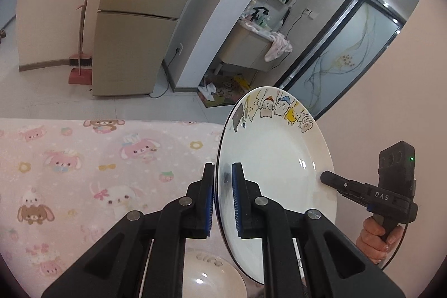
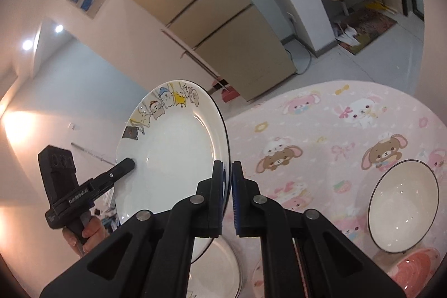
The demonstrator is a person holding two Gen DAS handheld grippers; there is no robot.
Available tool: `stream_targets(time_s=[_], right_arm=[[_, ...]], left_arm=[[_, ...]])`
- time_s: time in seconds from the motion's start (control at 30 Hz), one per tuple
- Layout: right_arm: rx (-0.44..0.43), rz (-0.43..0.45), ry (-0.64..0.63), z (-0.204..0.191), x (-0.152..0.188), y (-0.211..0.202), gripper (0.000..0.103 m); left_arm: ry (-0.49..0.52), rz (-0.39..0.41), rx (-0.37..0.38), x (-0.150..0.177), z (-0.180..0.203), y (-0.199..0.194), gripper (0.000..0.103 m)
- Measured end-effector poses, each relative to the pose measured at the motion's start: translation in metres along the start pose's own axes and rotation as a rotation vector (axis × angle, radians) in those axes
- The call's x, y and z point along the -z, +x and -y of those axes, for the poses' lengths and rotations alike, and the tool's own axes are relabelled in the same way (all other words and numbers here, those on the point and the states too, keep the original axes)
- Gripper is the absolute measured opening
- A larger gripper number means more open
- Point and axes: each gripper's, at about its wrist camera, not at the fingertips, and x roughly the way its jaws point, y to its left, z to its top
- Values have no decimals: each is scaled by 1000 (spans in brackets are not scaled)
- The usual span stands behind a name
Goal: Organize plates and bowls
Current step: 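Carry the upright plate with both tools toward the stacked 'Life' plates, then lower the held plate with both tools onto the stacked 'Life' plates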
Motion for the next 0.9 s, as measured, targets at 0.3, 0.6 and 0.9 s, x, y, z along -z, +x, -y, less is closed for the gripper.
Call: stream_targets(time_s=[0.3, 0.6, 0.9], right_arm=[[-82, -27, -70, -44, 44, -17, 6], [-87, -85, -120, -62, 91, -11, 7], [-78, -123, -127, -57, 129, -5, 7]], left_arm=[[44, 53, -51, 50, 2, -85, 13], [28, 43, -95, 100, -8, -117, 13], [3, -3, -95, 143, -22, -116, 13]])
